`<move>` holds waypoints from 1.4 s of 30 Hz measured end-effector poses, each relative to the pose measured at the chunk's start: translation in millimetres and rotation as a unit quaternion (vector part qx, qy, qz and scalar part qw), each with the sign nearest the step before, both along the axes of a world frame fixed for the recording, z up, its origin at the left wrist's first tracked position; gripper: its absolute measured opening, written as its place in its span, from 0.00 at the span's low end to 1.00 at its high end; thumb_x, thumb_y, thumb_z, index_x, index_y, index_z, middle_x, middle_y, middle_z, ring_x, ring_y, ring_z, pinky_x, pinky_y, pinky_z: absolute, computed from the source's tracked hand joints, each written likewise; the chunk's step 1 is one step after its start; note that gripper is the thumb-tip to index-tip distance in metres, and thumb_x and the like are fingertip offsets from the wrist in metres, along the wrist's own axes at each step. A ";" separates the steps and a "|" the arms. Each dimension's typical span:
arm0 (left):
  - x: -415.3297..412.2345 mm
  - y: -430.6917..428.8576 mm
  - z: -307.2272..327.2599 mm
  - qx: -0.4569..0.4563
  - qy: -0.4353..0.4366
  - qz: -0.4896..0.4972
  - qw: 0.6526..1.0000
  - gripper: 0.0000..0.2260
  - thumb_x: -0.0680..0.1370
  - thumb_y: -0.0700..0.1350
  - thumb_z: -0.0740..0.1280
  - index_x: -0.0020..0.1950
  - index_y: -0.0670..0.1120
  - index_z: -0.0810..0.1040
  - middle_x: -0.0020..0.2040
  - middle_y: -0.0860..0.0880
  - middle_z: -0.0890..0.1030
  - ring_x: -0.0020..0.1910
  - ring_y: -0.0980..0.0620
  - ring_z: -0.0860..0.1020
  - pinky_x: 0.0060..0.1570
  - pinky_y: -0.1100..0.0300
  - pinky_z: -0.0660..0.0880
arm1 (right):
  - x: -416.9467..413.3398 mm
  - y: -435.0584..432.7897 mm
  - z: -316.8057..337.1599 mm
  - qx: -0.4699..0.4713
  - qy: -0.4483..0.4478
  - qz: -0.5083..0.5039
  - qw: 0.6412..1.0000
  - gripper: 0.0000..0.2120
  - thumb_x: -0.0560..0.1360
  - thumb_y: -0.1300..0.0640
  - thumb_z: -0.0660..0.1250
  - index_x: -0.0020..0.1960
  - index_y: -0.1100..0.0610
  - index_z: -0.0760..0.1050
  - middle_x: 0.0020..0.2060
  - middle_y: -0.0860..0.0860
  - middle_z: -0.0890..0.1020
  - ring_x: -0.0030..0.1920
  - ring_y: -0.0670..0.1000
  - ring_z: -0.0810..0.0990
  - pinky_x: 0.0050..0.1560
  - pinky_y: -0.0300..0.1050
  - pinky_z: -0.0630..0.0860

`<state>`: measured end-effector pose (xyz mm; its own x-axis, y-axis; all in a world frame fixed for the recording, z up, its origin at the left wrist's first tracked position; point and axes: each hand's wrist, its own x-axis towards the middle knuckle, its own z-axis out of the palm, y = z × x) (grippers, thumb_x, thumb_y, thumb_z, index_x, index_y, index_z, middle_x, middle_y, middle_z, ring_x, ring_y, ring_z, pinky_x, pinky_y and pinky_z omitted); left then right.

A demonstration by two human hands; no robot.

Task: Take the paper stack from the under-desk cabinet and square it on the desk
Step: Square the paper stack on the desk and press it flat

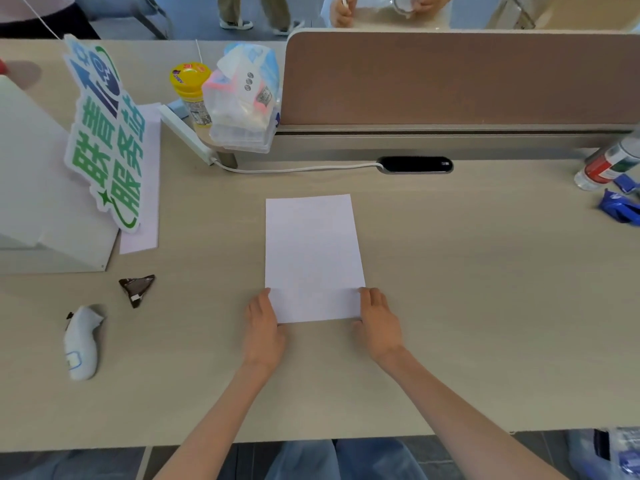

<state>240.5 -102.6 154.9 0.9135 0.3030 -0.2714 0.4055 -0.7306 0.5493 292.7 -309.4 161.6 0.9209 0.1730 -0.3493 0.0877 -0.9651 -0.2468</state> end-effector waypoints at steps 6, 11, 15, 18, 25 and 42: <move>0.1 -0.1 -0.9 0.037 -0.001 -0.013 0.999 0.27 0.71 0.30 0.65 0.69 0.40 0.64 0.66 0.41 0.69 0.65 0.41 0.67 0.53 0.48 0.74 | -0.4 4.9 -4.4 -0.028 -0.018 -0.001 0.999 0.29 0.69 0.71 0.66 0.67 0.59 0.64 0.62 0.55 0.69 0.63 0.55 0.70 0.39 0.44 0.68; -3.0 -0.5 -3.8 0.091 0.009 -0.047 0.995 0.24 0.73 0.30 0.63 0.69 0.40 0.67 0.64 0.40 0.69 0.63 0.40 0.68 0.46 0.47 0.76 | 0.9 3.0 -7.1 -0.037 -0.013 0.014 0.999 0.26 0.70 0.71 0.64 0.66 0.61 0.65 0.64 0.56 0.68 0.65 0.56 0.69 0.40 0.45 0.70; -5.8 -1.5 -6.7 0.134 0.010 -0.065 0.989 0.21 0.73 0.29 0.63 0.65 0.40 0.70 0.61 0.40 0.72 0.60 0.41 0.69 0.43 0.51 0.75 | 3.3 1.4 -7.2 -0.026 -0.012 0.018 0.999 0.18 0.74 0.65 0.64 0.64 0.61 0.68 0.64 0.58 0.69 0.65 0.58 0.70 0.44 0.49 0.74; -4.7 3.0 -5.9 0.143 0.032 -0.083 0.986 0.23 0.71 0.28 0.63 0.65 0.42 0.69 0.63 0.42 0.70 0.61 0.43 0.68 0.38 0.54 0.75 | 5.5 0.9 -2.8 -0.037 0.000 0.025 0.999 0.20 0.74 0.66 0.63 0.65 0.60 0.67 0.65 0.57 0.68 0.65 0.57 0.70 0.43 0.47 0.72; 5.8 5.6 16.4 0.117 -0.005 -0.058 0.991 0.15 0.78 0.43 0.65 0.64 0.41 0.71 0.65 0.41 0.70 0.63 0.41 0.70 0.44 0.49 0.77 | 14.1 3.2 18.8 -0.004 -0.020 0.001 1.000 0.22 0.77 0.48 0.62 0.65 0.61 0.64 0.65 0.56 0.67 0.64 0.56 0.70 0.50 0.51 0.75; 105.7 8.0 -27.1 0.207 -0.119 -0.263 0.935 0.25 0.82 0.49 0.50 0.79 0.44 0.55 0.80 0.43 0.53 0.79 0.46 0.52 0.77 0.49 0.50 | 79.2 41.7 -32.0 0.067 -0.132 0.141 0.979 0.28 0.80 0.51 0.50 0.77 0.61 0.54 0.78 0.58 0.55 0.78 0.56 0.53 0.77 0.50 0.49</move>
<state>346.2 -94.5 127.8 0.9851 -0.1718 0.0003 -0.1682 -0.9643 0.2046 371.9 -267.7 129.6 0.8850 0.4614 -0.0623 0.4240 -0.8540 -0.3016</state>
